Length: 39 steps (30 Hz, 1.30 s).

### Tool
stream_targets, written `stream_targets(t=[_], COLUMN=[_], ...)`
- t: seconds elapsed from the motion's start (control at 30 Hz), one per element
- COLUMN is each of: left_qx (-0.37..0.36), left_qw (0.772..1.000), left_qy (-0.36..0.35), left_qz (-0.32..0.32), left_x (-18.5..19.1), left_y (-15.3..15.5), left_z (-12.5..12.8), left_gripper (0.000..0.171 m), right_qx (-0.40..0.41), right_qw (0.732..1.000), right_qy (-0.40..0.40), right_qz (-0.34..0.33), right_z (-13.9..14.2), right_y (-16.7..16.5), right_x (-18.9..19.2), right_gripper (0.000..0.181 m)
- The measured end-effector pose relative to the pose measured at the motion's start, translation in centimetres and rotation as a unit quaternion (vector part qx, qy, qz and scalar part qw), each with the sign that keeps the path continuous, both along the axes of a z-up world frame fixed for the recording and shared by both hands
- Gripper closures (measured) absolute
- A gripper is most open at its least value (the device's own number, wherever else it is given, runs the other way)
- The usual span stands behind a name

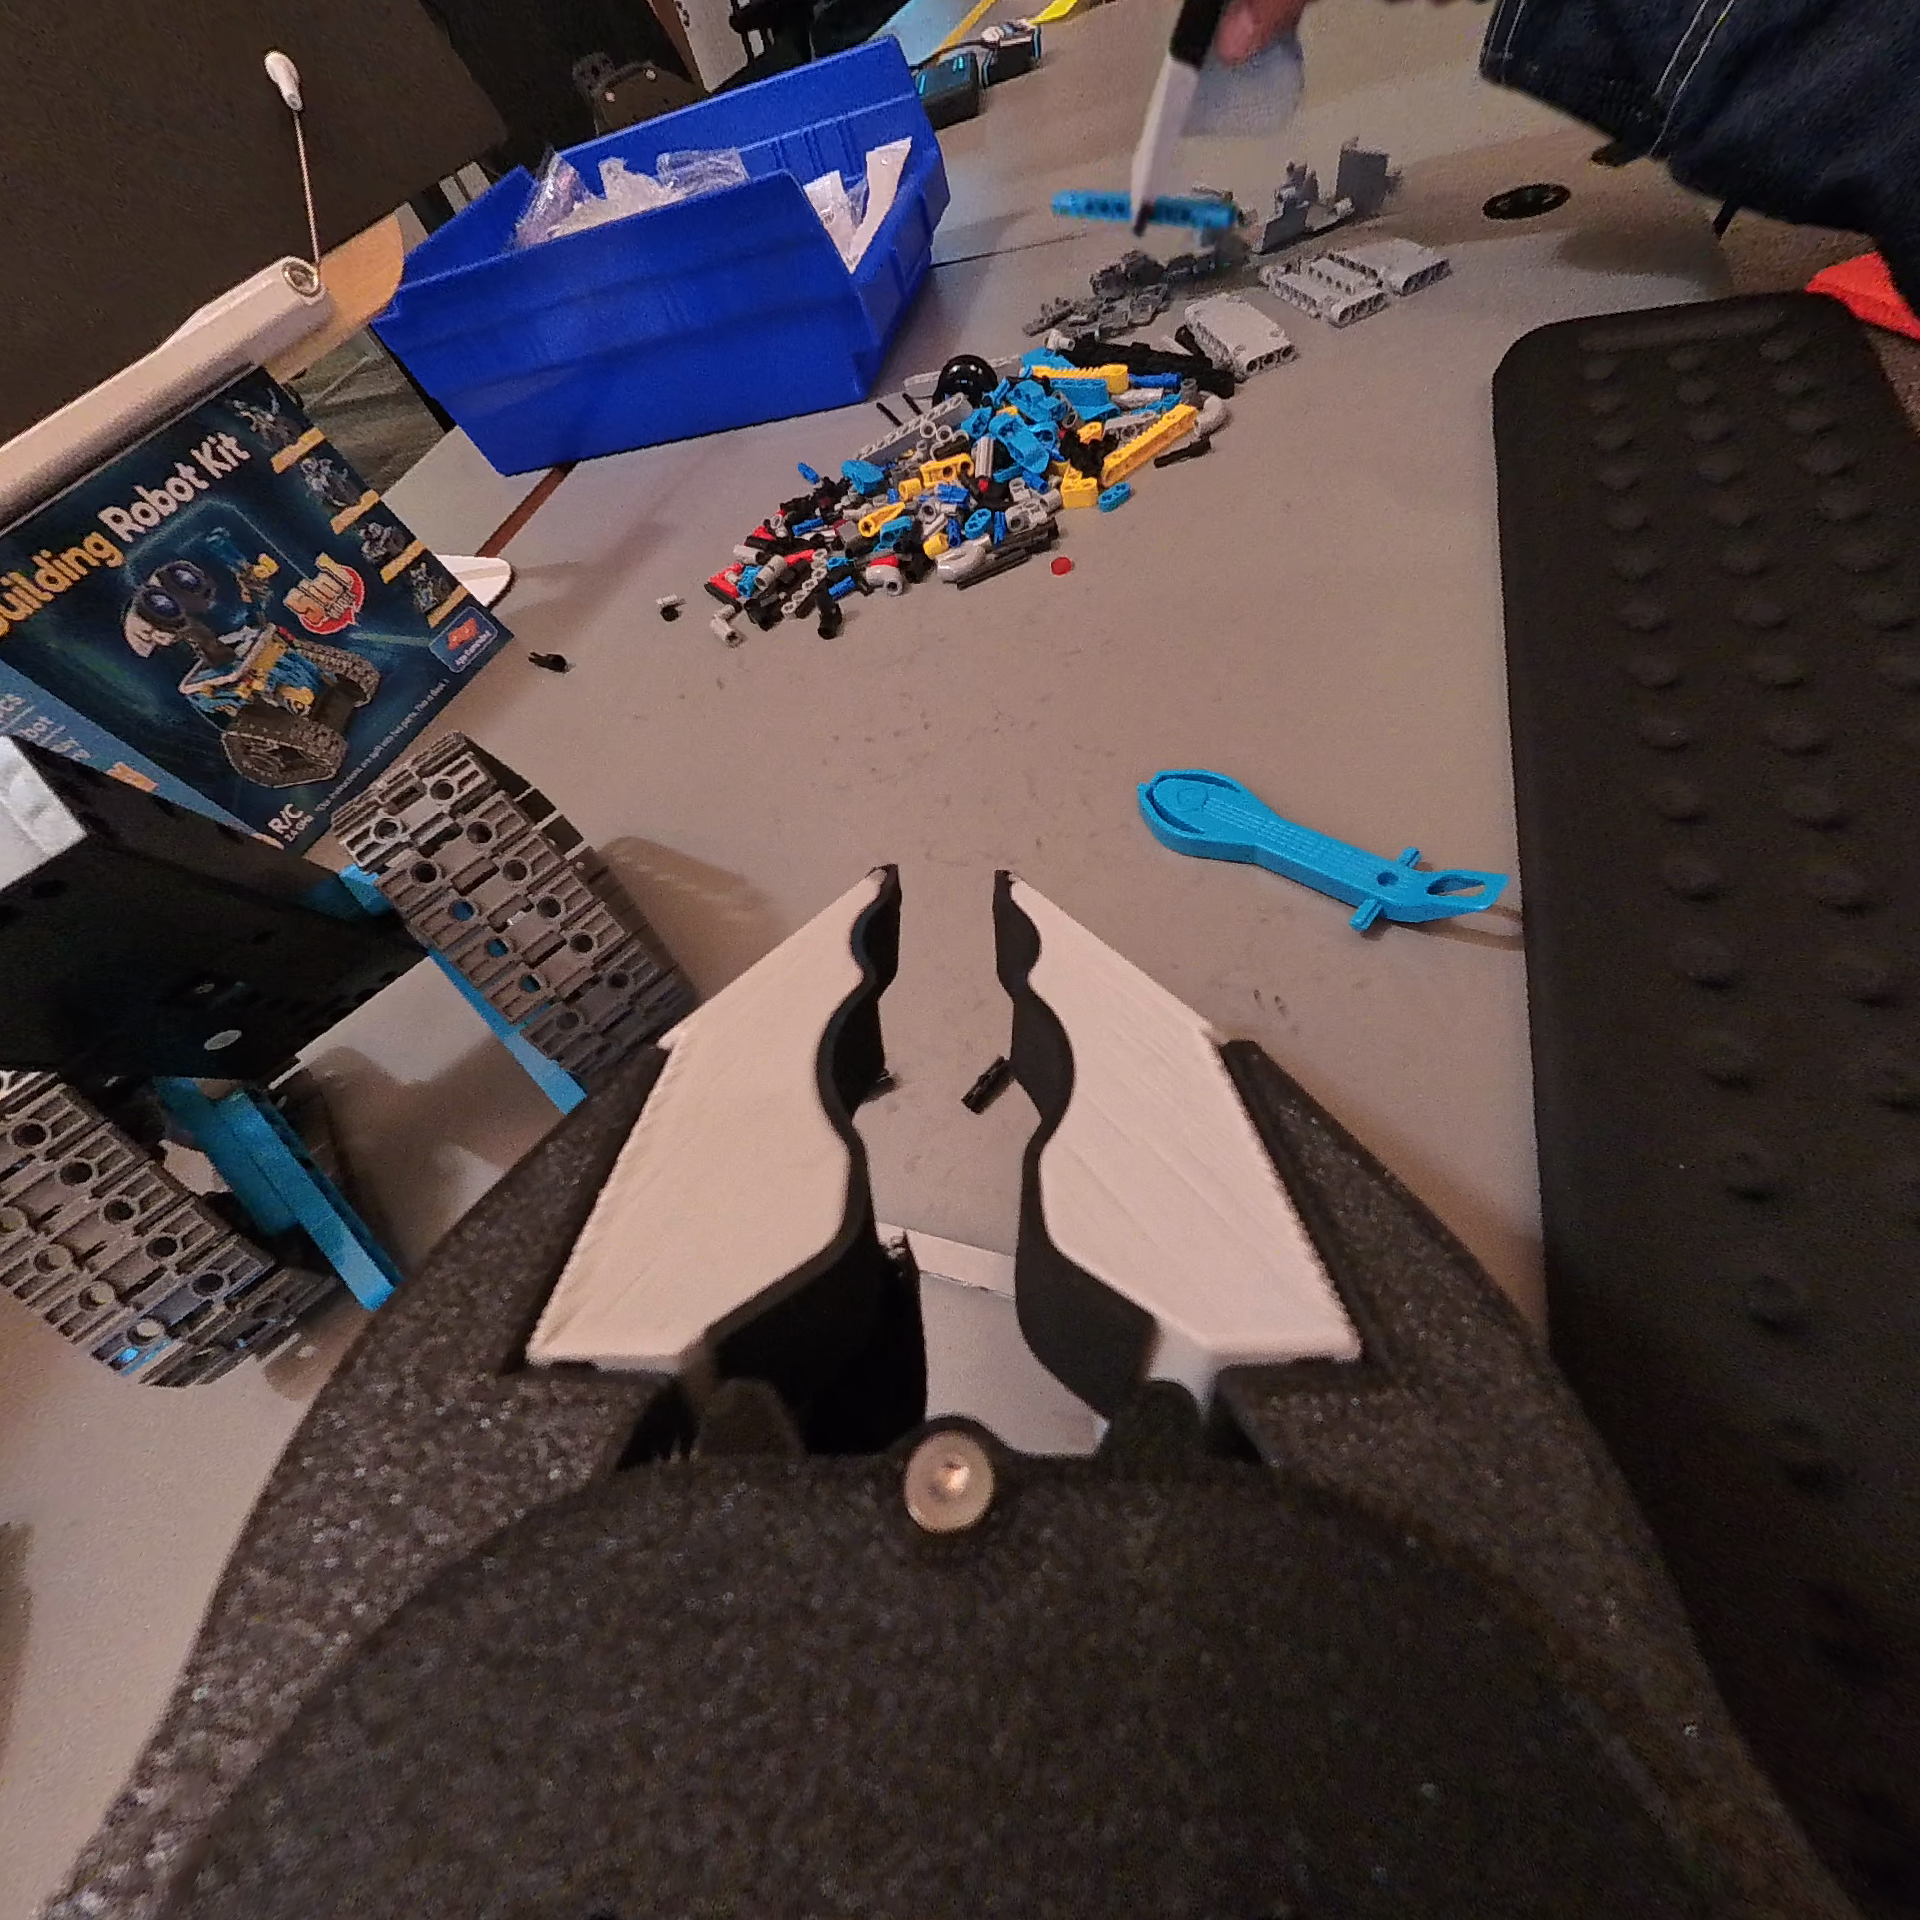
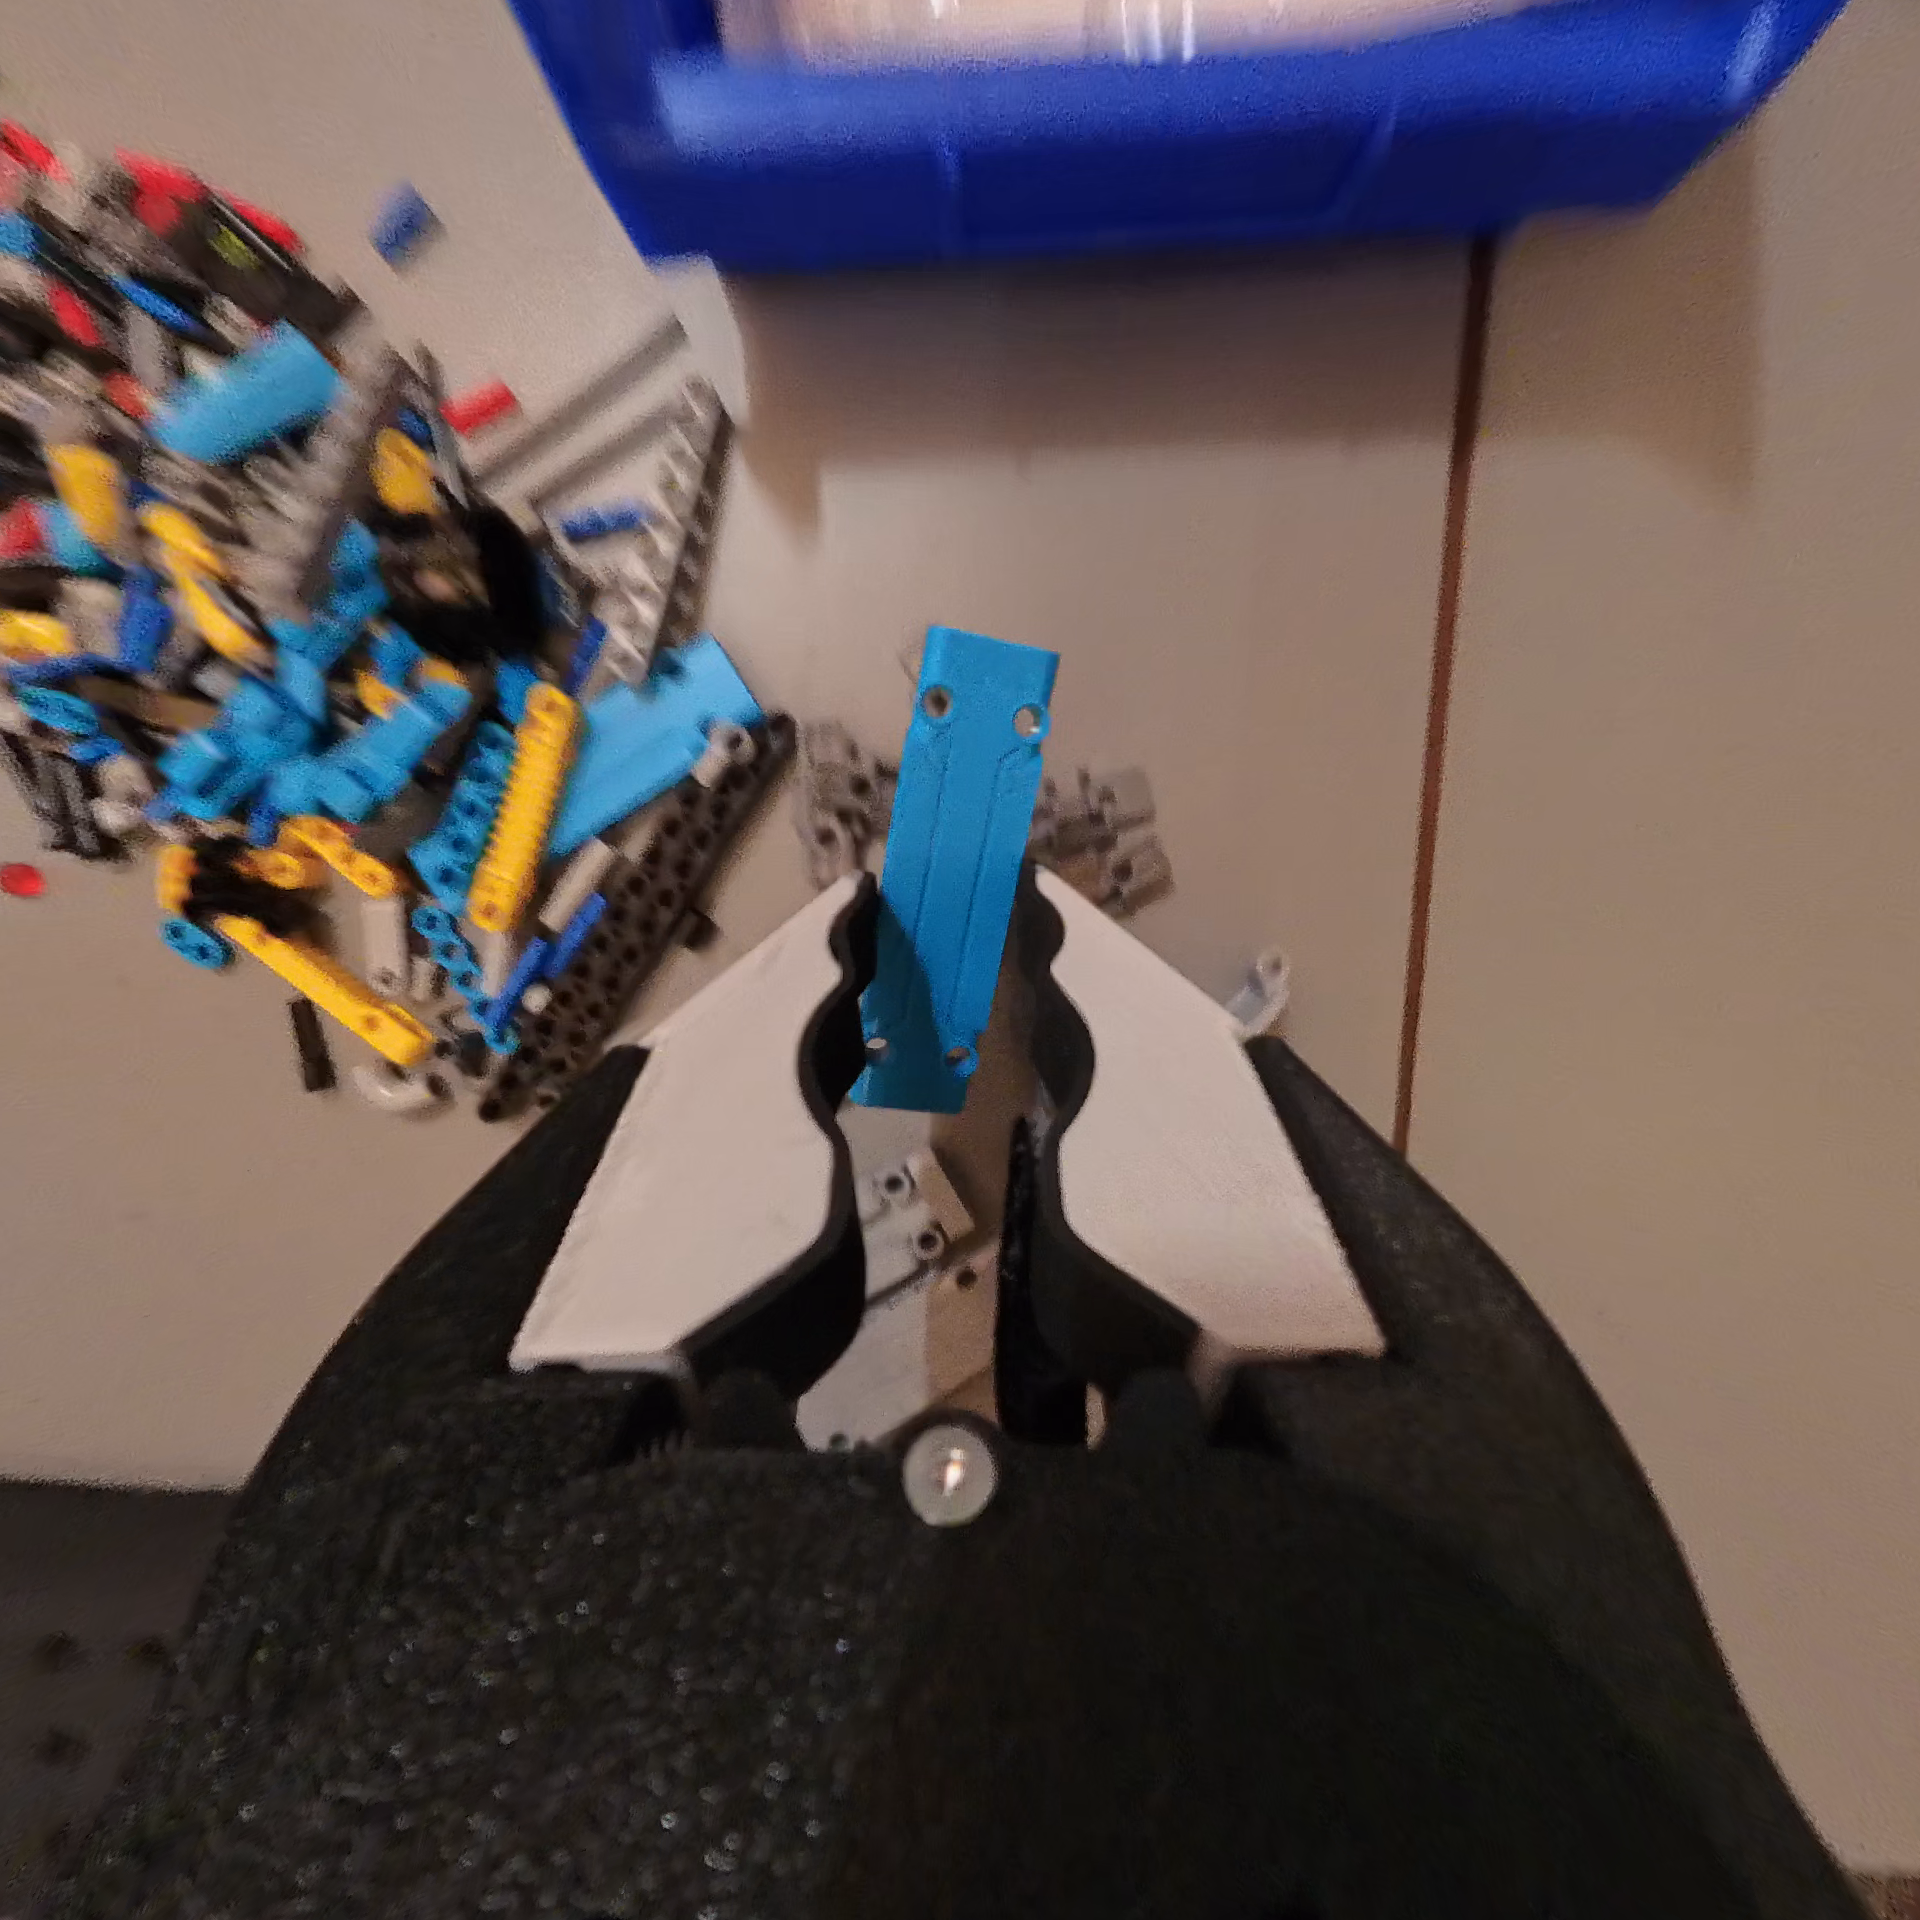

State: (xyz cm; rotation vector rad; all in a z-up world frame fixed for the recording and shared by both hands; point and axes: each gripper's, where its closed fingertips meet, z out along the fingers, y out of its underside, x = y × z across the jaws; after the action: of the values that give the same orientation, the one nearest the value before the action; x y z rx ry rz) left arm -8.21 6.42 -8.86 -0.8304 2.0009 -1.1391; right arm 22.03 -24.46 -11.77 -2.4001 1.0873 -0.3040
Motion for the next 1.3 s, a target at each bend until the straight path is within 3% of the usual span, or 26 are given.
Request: stream_targets(t=[0.1, 0.17, 0.27, 0.4, 0.53, 0.6, 0.73, 0.83, 0.9, 0.97, 1.17, 1.23, 1.3], left_qx=[0.000, 0.001, -0.008, -0.025, -0.071, -0.116, -0.177, -0.164, -0.162, -0.161, -0.132, -0.125, -0.123], left_qw=[1.000, 1.000, 1.000, 0.995, 0.978, 0.973, 0.958, 0.954, 0.953, 0.955, 0.962, 0.964, 0.963], left_qy=[0.003, 0.004, 0.015, 0.042, 0.103, 0.121, 0.136, 0.146, 0.161, 0.170, 0.177, 0.176, 0.178], left_qz=[-0.001, 0.003, 0.018, 0.083, 0.167, 0.161, 0.178, 0.206, 0.199, 0.182, 0.160, 0.157, 0.158], left_x=[0.0, 0.1, 0.3, 1.2, 1.8, 1.7, 1.8, 1.8, 1.6, 1.4, 1.2, 1.2, 1.2], left_y=[0.0, 0.1, 0.7, 3.3, 7.1, 7.2, 8.3, 9.5, 9.2, 8.6, 7.4, 7.2, 7.3], left_z=[-0.1, -0.2, -0.4, -1.0, -2.5, -2.4, -2.1, -3.0, -3.5, -3.8, -4.2, -4.2, -4.3], left_gripper=[0.155, 0.155, 0.155, 0.155, 0.154, 0.152, 0.151, 0.151, 0.151, 0.151, 0.151, 0.151, 0.151], right_qx=[0.049, 0.084, 0.085, 0.029, 0.046, 0.064, 0.093, 0.169, 0.174, 0.129, 0.068, 0.072, 0.082], right_qw=[0.995, 0.989, 0.989, 0.992, 0.992, 0.991, 0.956, 0.889, 0.852, 0.836, 0.836, 0.833, 0.835], right_qy=[-0.048, -0.027, -0.012, -0.023, -0.045, -0.039, -0.019, 0.021, 0.056, 0.053, -0.054, -0.031, -0.001], right_qz=[0.077, 0.119, 0.121, 0.119, 0.111, 0.113, 0.276, 0.424, 0.490, 0.531, 0.542, 0.547, 0.544], right_z=[2.8, 2.6, 0.6, -1.5, 0.8, 2.2, 3.1, 2.0, 0.1, -2.3, -4.1, -4.4, -4.5], right_y=[5.0, 9.1, 12.7, 12.9, 11.5, 11.3, 17.2, 25.5, 29.3, 31.2, 33.1, 33.1, 32.9], right_x=[-1.5, -3.3, -3.9, -3.5, -3.0, -3.7, -10.5, -20.0, -25.8, -29.1, -30.7, -31.2, -31.2], right_gripper=[0.157, 0.156, 0.156, 0.155, 0.154, 0.153, 0.148, 0.148, 0.148, 0.147, 0.161, 0.178, 0.178])
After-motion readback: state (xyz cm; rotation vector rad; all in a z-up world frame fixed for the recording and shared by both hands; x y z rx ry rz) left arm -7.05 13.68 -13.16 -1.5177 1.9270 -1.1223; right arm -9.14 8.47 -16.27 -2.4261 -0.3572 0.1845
